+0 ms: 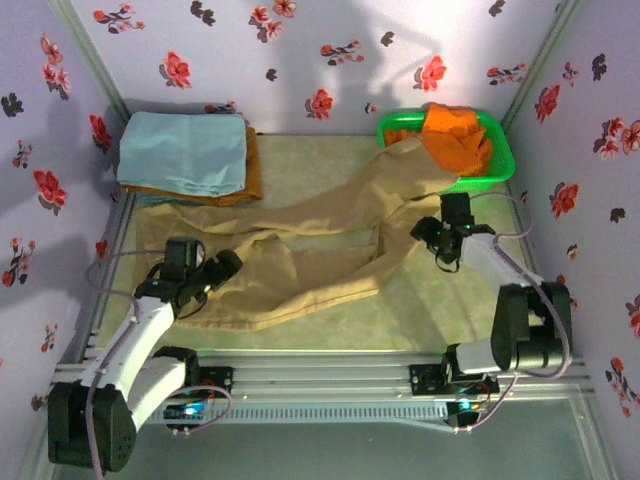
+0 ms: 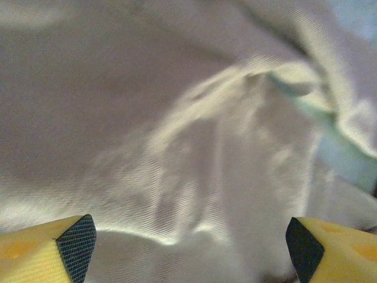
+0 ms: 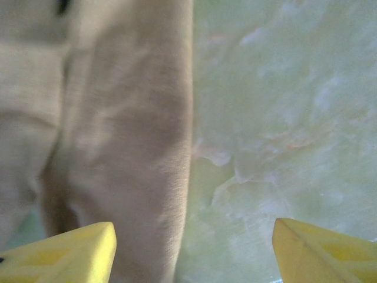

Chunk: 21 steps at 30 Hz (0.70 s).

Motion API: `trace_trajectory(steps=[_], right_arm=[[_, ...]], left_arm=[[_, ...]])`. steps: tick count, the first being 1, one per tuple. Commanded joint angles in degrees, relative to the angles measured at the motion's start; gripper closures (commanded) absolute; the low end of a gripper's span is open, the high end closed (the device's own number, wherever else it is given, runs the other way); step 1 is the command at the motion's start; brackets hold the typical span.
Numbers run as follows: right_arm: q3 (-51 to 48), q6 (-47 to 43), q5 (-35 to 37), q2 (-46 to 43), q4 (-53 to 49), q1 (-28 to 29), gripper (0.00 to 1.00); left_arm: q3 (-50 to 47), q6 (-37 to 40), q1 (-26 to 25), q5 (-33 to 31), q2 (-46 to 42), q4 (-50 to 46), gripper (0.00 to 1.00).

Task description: Fold and stack the trousers

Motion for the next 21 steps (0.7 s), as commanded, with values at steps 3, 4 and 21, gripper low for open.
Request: trace_trajectory(steps=[3,4,21], right_arm=[[1.9,0.9,-0.3,7.2,4.0,-0.2,0.29],[2.3,0.9,-0.2,8.6,4.1,-0.2,0.29],[2.7,0.0,-0.2,12.7,5.8,0.0,0.97]], left_arm=[[-3.7,0.0,-0.4,-1.9,0.4,-0.6,0.09],[-3.9,-0.3,-0.4,-2.2,0.9,-0.5,0.08],[-4.2,-1.5,-0.2,-4.4,4.1,2.6,0.28]])
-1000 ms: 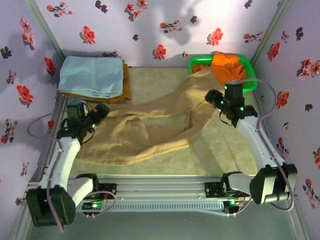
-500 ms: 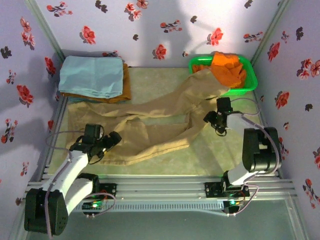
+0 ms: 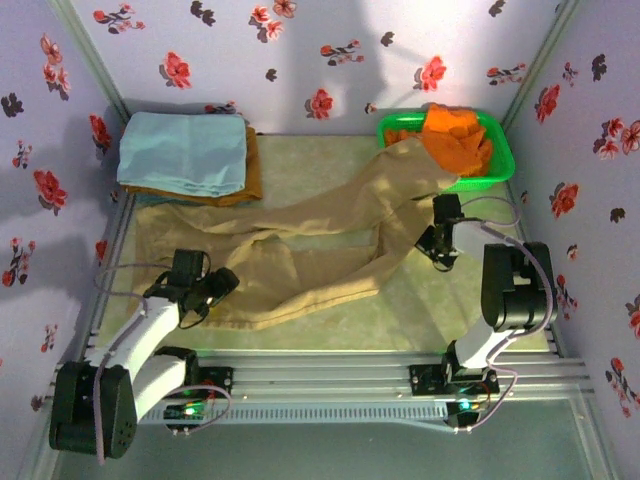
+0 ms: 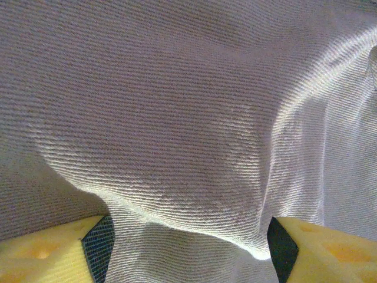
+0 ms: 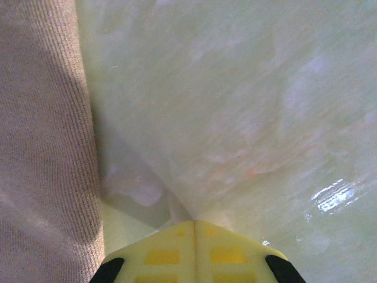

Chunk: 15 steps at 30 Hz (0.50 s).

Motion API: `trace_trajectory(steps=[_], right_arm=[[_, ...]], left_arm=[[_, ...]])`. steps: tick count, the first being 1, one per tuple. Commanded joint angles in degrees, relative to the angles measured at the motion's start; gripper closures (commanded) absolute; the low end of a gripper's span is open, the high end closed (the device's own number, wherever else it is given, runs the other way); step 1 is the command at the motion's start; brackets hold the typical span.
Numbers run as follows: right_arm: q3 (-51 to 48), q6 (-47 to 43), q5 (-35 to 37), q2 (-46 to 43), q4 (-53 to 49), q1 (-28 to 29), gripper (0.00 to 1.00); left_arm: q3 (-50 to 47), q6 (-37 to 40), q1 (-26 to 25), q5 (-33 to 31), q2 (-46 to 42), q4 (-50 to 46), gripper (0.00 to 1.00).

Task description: Fold and stack the trousers

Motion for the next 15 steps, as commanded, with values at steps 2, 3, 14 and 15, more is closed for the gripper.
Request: trace_trajectory(steps=[2,3,14,15], right_arm=[[-0.3,0.8,-3.9,-1.9,6.2,0.7,0.74],[-0.6,1.1,-4.0,-3.2,6.3,0.7,0.63],[2.5,7.0,-3.6,4.5,8.4,2.0,0.53],[1.7,7.4,-2.8,4.2,9.0,1.9,0.55]], left_arm=[[0.8,0.4,-0.2,-1.2,-0.7,-0.1,0.28],[1.0,0.5,-0.2,-1.2,-0.8,-0.3,0.28],[1.8,1.8,-0.2,-0.8,-2.0,-0.3,0.26],[1.8,1.9,-0.1,-0.8,-2.2,-0.4,0.26]])
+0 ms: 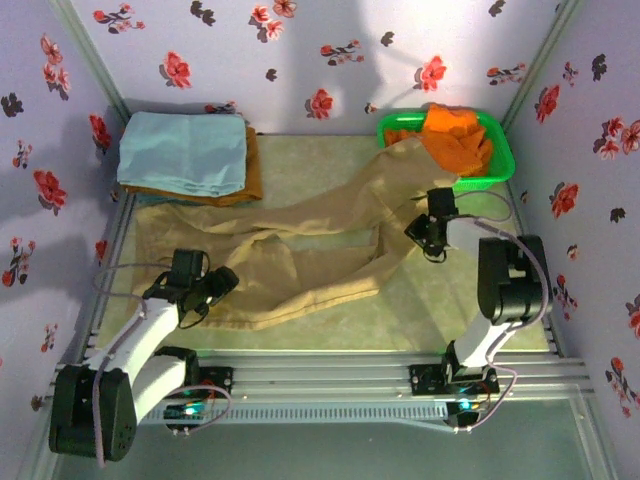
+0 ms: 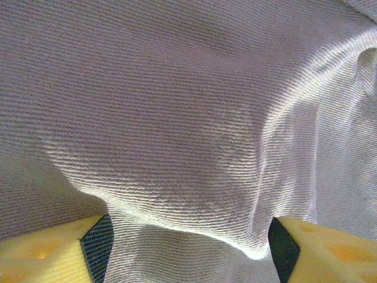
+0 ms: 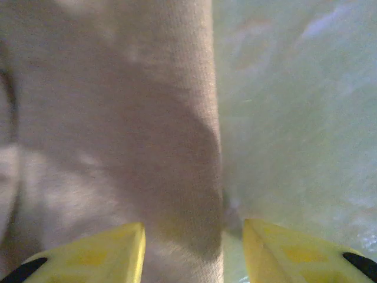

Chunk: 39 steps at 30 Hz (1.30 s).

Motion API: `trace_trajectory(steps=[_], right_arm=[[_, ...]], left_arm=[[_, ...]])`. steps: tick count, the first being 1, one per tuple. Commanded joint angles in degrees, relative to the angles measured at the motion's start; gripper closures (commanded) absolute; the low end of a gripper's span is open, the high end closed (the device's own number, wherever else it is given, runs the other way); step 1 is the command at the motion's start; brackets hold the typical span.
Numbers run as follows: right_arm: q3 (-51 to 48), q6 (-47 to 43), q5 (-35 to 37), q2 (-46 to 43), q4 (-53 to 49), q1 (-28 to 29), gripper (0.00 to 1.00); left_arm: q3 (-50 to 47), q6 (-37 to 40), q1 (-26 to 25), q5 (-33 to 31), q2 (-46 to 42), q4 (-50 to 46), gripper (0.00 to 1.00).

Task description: Fold and stack the trousers

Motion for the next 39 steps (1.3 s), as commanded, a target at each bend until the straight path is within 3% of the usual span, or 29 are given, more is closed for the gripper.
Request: trace_trajectory(steps=[1,5,6,15,24,27,32,33,35,36,39], right_arm=[[-0.7,2.5,2.2,0.5,1.0,0.3,0.61],[-0.5,1.6,2.2,0.7,1.4,0.2,0.98],[-0.5,1.3,2.6,0.1,0.9,0.1,1.0],[-4.3,-4.0,8.9,-21.3,-7.8,0.6,1.0],[-7.5,-8.2,13.3,-49.4,-27.4,1.3,1.0],[-4.7,-9.8,11.3,-49.3,-30.1,1.4,1.0],[-0.6,-12.8,5.5,-36.8,-27.2,1.6,1.0],[0.4,-13.0,5.5,-34.5,-26.2,1.6,0.95],[3.9,-13.8,7.2,-29.2,-25.6,1.5,0.58],[5.3,-14.2,8.4,-27.3,-25.8,1.5,0.5],[9.2,-14.2,13.7,-25.0,-28.8,1.2,0.42]], left_arm=[[1.8,1.8,-0.1,-0.7,-1.4,-0.5,0.26],[1.7,1.9,0.2,-0.6,-2.3,-0.7,0.26],[1.8,2.0,0.2,-0.4,-2.4,-0.9,0.26],[4.7,3.3,0.5,0.1,-6.5,-4.4,0.27],[6.7,3.9,0.5,2.0,-9.3,-7.1,0.27],[7.0,4.2,0.5,2.5,-9.5,-7.1,0.27],[6.7,4.4,0.5,3.0,-9.3,-6.7,0.27],[6.7,4.5,0.5,3.0,-9.3,-6.6,0.27],[6.4,4.7,0.6,3.1,-9.2,-6.5,0.27],[6.3,4.8,0.6,3.1,-9.0,-6.3,0.27],[5.9,4.7,0.6,3.2,-8.3,-5.6,0.26]])
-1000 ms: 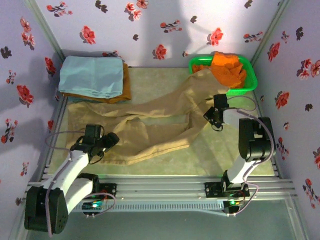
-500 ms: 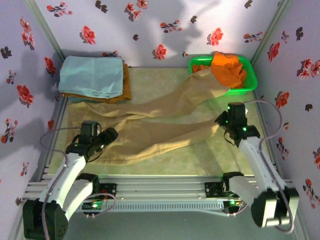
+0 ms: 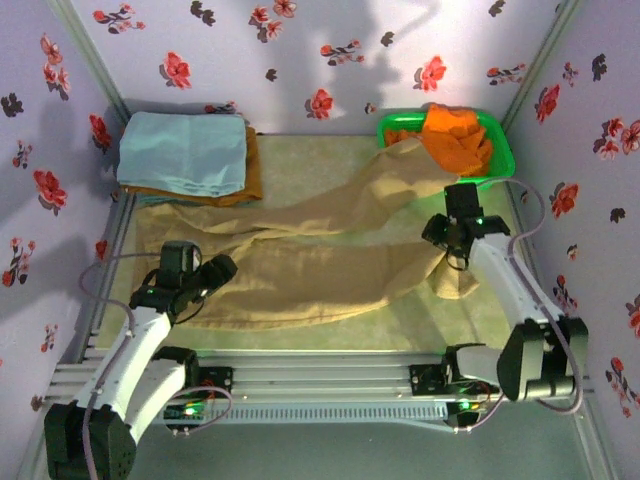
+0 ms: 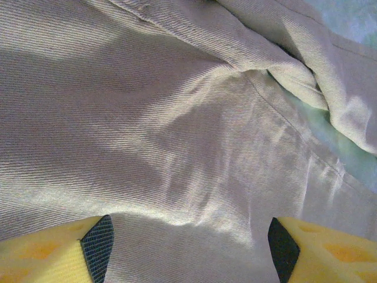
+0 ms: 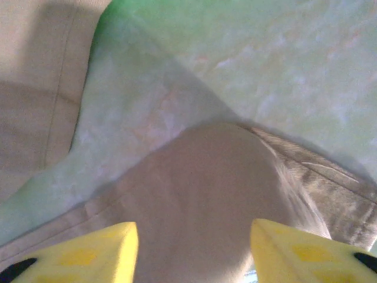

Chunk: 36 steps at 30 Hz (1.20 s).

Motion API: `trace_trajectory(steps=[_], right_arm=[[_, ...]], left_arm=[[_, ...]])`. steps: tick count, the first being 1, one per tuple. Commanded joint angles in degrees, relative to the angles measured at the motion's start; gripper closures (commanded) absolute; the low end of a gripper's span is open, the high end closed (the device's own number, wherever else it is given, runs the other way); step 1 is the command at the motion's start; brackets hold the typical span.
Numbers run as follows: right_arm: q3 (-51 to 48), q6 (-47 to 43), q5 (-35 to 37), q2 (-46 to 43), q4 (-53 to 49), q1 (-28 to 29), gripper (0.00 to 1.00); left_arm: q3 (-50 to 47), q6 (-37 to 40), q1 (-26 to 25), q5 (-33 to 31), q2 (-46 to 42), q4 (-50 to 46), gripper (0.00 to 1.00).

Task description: Fold and stack the trousers

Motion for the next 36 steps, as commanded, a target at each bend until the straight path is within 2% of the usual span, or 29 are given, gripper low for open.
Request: trace_trajectory(steps=[1,6,9,11,12,13,14,16,18,23,27,29,31,32,33,35,36], right_arm=[[4.1,-0.7,6.1,-1.2,-2.8,-0.2,0.39],[-5.1,4.8,7.8,-14.1,-4.4,-1.0,0.41],[-12.5,10.0,5.8,-24.8,-6.5,-1.2,0.59],[-17.6,13.8,4.9,-31.5,-7.9,-1.2,0.8],[-19.5,14.4,4.9,-34.0,-8.1,-1.3,0.84],[-21.5,14.5,5.0,-35.6,-7.9,-1.3,0.83],[-22.9,14.7,4.7,-35.7,-7.8,-1.6,0.78],[-24.7,14.9,1.6,-32.5,-6.6,-2.5,0.57],[-26.2,15.8,-1.1,-27.8,-3.6,-2.8,0.49],[-28.8,17.1,-1.9,-17.4,5.2,-3.2,0.42],[-26.6,15.9,0.9,-11.2,7.9,-6.4,0.4],[-24.8,14.4,0.0,-7.3,9.9,-8.5,0.4],[-23.0,13.4,-1.2,-3.4,10.7,-9.9,0.47],[-22.3,12.7,-1.9,-1.8,11.4,-10.3,0.55],[-21.9,12.2,-2.2,-0.8,11.8,-10.8,0.64],[-21.3,11.3,-2.0,-0.7,12.2,-12.2,0.89],[-21.2,10.8,-2.4,-1.5,12.3,-13.0,0.94]], left_arm=[[0.3,1.4,0.4,1.1,0.6,0.1,0.26],[-1.0,0.1,0.3,3.1,1.2,3.1,0.26],[-1.7,-0.6,0.3,5.2,1.5,4.9,0.26],[-2.1,-0.9,0.1,6.4,1.6,6.2,0.26],[-2.1,-0.8,0.1,6.6,1.7,6.6,0.26],[-2.1,-0.8,0.0,6.9,1.9,7.0,0.26],[-2.1,-0.8,0.0,7.1,2.1,7.5,0.27],[-2.1,-0.7,0.0,7.4,3.2,8.9,0.27],[-2.1,-0.8,0.0,7.8,4.7,10.6,0.27],[-2.6,-1.7,0.0,9.3,9.0,15.3,0.27],[-2.9,-1.3,0.0,9.5,11.5,17.4,0.26],[-2.7,-0.9,0.0,9.5,12.7,18.2,0.26],[-2.5,-0.8,0.0,9.6,13.6,18.7,0.26],[-2.4,-0.7,0.0,9.6,13.9,18.9,0.26],[-2.3,-0.7,0.0,9.8,14.0,19.2,0.26],[-2.3,-0.7,0.0,9.8,14.2,19.5,0.26],[-2.3,-0.7,0.0,9.8,14.2,19.6,0.26]])
